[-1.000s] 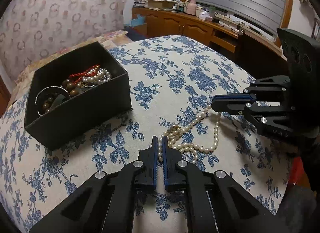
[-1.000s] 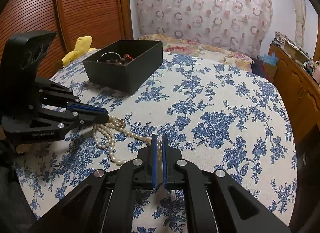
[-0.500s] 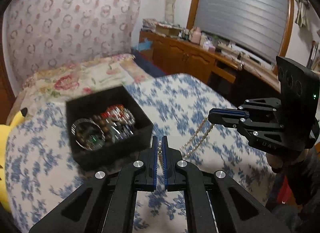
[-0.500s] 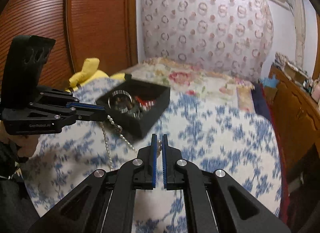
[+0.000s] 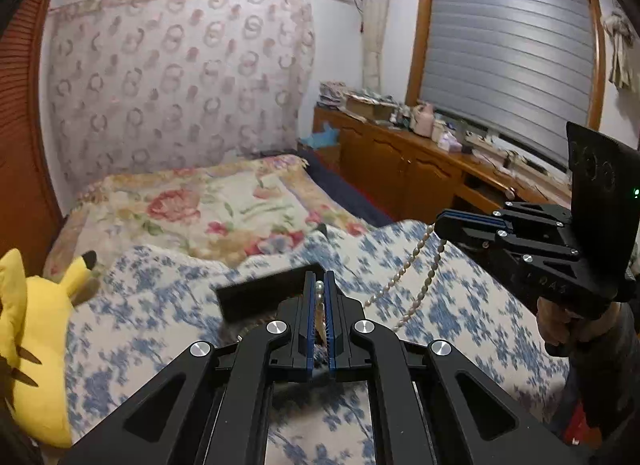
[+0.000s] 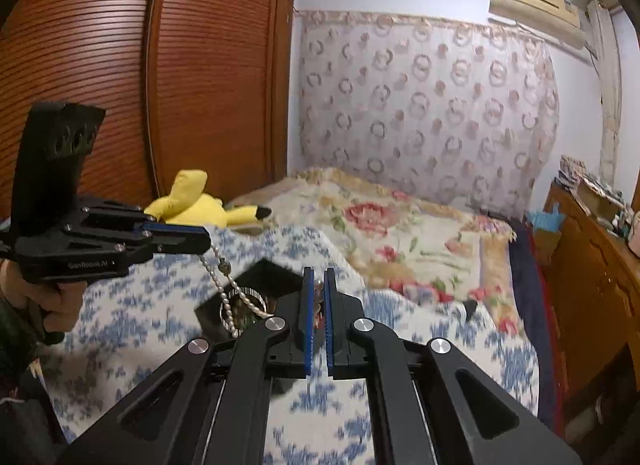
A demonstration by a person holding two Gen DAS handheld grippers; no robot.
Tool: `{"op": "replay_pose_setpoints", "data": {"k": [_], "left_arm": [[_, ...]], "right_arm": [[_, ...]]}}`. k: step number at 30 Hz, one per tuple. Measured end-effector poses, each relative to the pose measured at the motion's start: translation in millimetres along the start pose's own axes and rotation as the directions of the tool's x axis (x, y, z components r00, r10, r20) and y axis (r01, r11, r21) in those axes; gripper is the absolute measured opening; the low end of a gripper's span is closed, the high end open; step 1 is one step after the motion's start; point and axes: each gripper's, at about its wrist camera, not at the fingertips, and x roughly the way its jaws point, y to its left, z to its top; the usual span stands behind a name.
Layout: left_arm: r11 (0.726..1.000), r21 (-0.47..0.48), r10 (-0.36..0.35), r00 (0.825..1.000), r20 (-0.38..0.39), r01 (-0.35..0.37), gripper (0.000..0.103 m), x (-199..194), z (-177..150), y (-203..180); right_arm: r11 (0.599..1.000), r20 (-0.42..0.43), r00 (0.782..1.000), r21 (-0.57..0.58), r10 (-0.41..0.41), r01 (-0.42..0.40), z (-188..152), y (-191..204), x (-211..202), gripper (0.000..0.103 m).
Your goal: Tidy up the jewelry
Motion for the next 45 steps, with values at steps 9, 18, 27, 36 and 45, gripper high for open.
{"op": "replay_pose_setpoints", "data": {"k": [9, 18, 27, 36, 45], "left_arm": [[0.997, -0.032, 0.064, 0.998, -0.012, -0.065, 0.004, 17.2, 6.3, 23.7], [0.990, -0.043, 0.132, 0.990, -0.040, -0.134, 0.022, 23.2, -2.6, 28.3], [0.976, -0.031, 0.213, 0.976, -0.038, -0.214, 0.067, 1.7, -18.3, 20.5], [0.955, -0.064, 0.290, 0.957, -0.024, -0.291, 0.091, -31.6, -40.1, 10.1], [0.913, -0.082, 0.398, 0.917, -0.019, -0.399, 0.094, -60.8, -62.9, -7.5]], "right_arm": [[0.999, -0.015, 0.999, -0.010, 0.033, -0.034, 22.9, 1.0, 41.9, 0.005], [0.998, -0.096, 0.994, 0.039, 0.050, -0.047, 8.0, -3.6, 79.6, 0.006], [0.995, -0.103, 0.994, 0.094, 0.025, -0.015, -9.2, -2.5, 67.7, 0.024], [0.990, -0.078, 0.996, 0.132, -0.040, 0.050, -28.7, 15.2, 28.9, 0.057], [0.977, -0.036, 0.995, 0.191, -0.092, 0.098, -54.9, 30.1, -23.7, 0.080]]}}
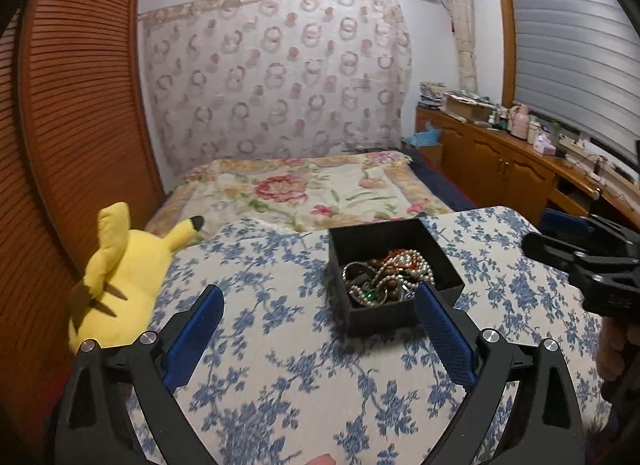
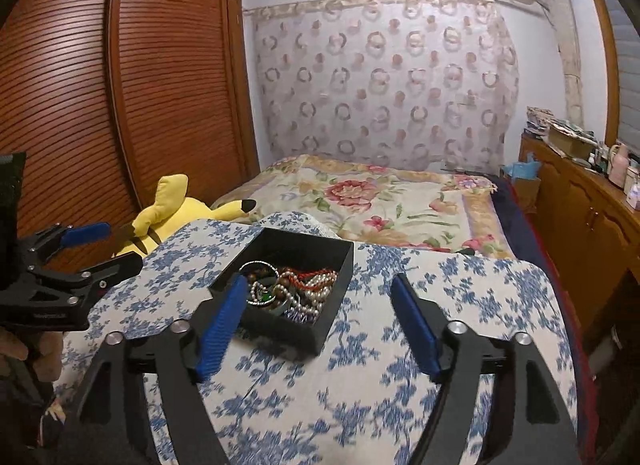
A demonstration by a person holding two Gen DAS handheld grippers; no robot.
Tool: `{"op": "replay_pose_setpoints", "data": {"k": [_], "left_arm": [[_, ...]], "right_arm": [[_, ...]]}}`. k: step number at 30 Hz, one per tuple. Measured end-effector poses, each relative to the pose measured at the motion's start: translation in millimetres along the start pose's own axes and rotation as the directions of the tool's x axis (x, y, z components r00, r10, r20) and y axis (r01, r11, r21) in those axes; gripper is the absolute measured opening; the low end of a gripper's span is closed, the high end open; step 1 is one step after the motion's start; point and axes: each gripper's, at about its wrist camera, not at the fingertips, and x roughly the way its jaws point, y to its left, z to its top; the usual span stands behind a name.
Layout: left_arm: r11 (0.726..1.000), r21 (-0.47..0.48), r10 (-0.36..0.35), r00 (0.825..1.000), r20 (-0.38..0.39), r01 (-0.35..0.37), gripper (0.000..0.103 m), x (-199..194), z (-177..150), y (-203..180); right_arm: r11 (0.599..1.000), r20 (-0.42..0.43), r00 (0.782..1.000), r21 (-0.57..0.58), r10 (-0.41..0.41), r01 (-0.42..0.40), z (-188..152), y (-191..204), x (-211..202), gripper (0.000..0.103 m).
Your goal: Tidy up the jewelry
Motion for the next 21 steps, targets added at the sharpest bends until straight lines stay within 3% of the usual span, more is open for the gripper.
{"op": "replay_pose_setpoints", "data": {"k": [7, 21], "left_arm": [[0.999, -0.018, 0.037, 0.999, 0.014, -0.037, 0.095, -21.7, -13.6, -1.7], [0.998, -0.042, 0.050, 0.999, 0.015, -0.049, 0.095, -39.7, -32.7, -3.1]], "right_arm": [[0.998, 0.068, 0.996, 0.031, -0.060, 0.058, -12.8, 7.1, -39.4, 0.101], [0.991, 0.071, 0.990, 0.066, -0.119, 0.114, -38.7, 12.3, -58.1, 0.100]]}}
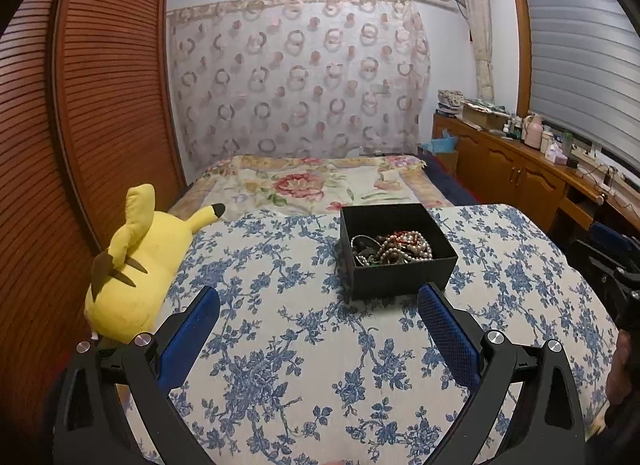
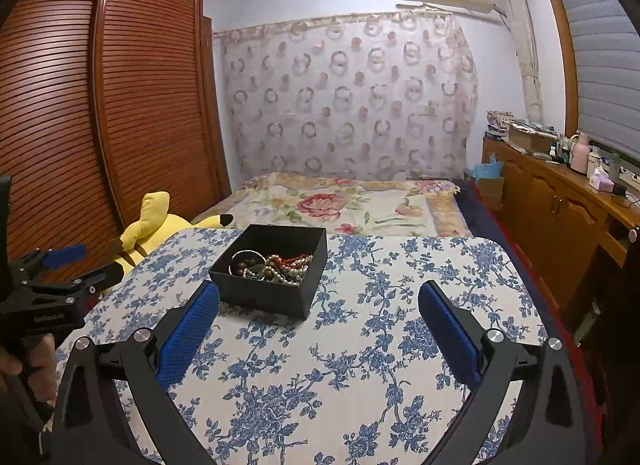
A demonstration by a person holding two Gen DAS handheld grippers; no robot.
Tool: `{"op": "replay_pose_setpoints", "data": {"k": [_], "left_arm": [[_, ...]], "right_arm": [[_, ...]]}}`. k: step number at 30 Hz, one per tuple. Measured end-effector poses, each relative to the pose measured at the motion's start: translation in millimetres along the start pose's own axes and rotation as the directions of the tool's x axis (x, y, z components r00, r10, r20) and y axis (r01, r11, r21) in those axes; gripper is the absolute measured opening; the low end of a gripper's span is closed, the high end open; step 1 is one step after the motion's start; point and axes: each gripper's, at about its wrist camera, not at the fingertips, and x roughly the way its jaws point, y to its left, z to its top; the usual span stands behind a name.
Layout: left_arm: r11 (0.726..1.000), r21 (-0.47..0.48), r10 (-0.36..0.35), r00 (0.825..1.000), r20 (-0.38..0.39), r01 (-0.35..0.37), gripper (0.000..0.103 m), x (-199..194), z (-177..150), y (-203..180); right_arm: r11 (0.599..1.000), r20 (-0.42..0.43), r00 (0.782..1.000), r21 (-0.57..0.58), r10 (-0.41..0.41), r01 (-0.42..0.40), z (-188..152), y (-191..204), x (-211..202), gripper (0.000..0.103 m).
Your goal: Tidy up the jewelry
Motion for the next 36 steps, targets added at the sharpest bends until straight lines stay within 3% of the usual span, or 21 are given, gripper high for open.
{"op": "replay_pose_setpoints", "data": {"k": [36], "left_arm": [[1.000, -0.006, -0.023, 1.000, 0.006, 0.023, 0.095, -4.3, -4.0, -1.7]], "right_arm": [[0.999, 0.000, 1.000, 0.026, -0.031, 0.031, -3.5, -3.7, 4.1, 0.100]]}}
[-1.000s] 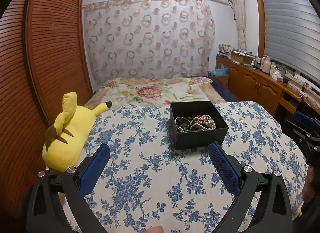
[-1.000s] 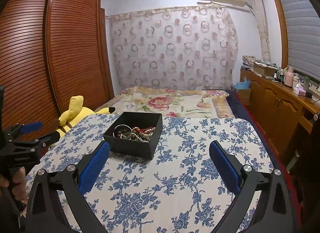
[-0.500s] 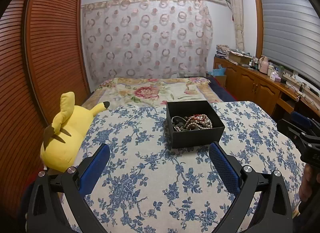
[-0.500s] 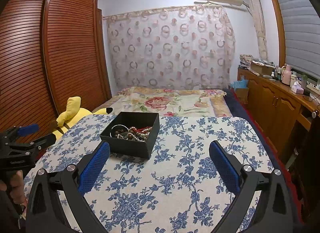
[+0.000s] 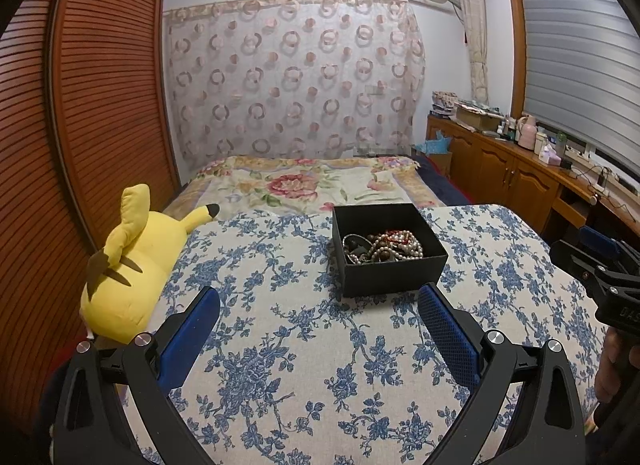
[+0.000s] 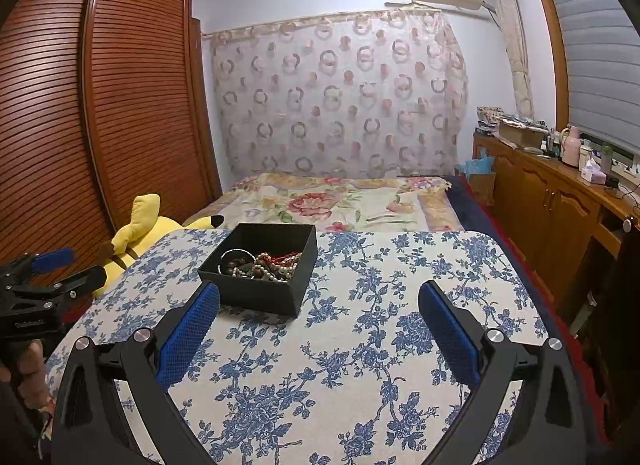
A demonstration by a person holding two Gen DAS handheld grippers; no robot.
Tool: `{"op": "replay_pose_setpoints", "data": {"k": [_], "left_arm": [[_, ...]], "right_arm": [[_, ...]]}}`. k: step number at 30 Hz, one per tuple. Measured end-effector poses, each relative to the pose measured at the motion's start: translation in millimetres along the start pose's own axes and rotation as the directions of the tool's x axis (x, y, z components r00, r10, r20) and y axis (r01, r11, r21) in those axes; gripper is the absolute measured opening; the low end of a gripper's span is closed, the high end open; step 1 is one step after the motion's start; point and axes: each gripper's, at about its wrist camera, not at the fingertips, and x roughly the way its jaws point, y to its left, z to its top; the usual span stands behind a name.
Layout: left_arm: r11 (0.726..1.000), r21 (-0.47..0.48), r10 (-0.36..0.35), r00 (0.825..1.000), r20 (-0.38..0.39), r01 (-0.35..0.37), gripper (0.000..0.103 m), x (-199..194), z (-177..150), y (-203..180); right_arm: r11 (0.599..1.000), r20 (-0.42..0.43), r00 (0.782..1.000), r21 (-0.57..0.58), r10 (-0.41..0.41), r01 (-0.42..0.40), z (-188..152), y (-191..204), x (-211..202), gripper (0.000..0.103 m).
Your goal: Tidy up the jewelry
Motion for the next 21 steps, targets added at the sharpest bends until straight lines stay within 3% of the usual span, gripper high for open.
{"op": "replay_pose_setpoints", "data": {"k": [21], "left_arm": [[1.000, 0.002, -0.001, 1.000, 0.005, 0.001, 0.095, -5.5, 3.7, -1.0]], "right_arm": [[1.000, 0.001, 1.000, 0.002, 0.001, -0.001, 0.4, -0.1, 0.4, 0.100]]}}
